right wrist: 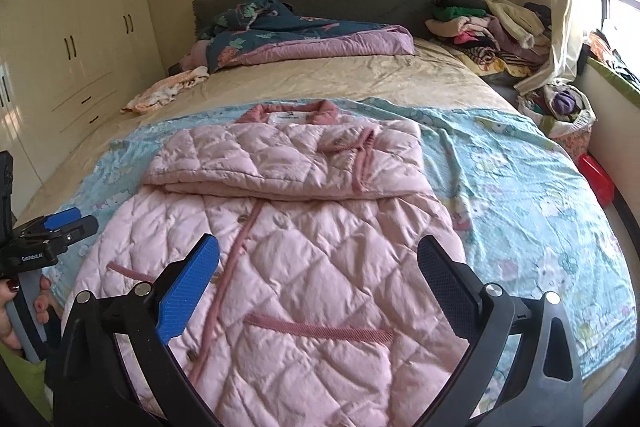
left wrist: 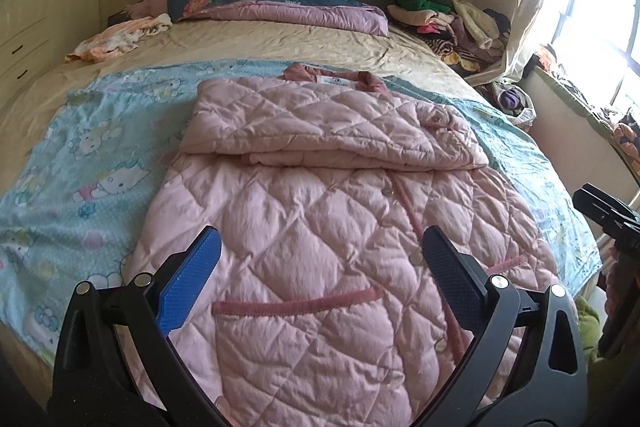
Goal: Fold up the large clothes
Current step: 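Move both open tools down to the jacket hem, then grasp the jacket hem with the left gripper while the right gripper grasps the hem too, then lift the hem with both grippers and carry it toward the collar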
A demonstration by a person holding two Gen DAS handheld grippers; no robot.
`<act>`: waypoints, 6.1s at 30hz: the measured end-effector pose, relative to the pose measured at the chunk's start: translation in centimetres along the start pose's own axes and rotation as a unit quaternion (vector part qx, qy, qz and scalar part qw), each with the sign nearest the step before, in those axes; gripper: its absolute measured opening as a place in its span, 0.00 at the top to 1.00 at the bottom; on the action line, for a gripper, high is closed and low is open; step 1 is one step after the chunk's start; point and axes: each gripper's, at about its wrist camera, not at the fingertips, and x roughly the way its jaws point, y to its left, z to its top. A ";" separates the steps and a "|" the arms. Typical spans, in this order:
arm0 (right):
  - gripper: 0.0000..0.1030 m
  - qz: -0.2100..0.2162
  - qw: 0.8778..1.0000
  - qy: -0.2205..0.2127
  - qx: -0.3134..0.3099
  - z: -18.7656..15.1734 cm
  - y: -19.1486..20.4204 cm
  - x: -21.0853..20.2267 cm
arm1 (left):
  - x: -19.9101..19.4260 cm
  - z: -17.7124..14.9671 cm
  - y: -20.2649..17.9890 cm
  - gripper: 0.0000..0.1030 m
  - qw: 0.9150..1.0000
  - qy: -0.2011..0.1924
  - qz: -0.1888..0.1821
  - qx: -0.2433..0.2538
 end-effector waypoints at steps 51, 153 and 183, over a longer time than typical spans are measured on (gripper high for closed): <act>0.04 -0.049 0.995 0.084 0.024 -8.1 -6.1 0.1 | -2.4 -12.1 12.5 0.44 0.992 0.086 0.027 -0.083; 0.84 0.082 0.990 -0.083 0.079 0.5 -9.5 -9.5 | -11.7 2.2 7.3 0.90 0.991 -0.131 -0.013 -0.004; 0.85 0.087 0.981 -0.083 0.153 6.8 -11.8 -4.9 | -7.2 8.8 7.2 0.90 0.990 -0.140 0.031 -0.010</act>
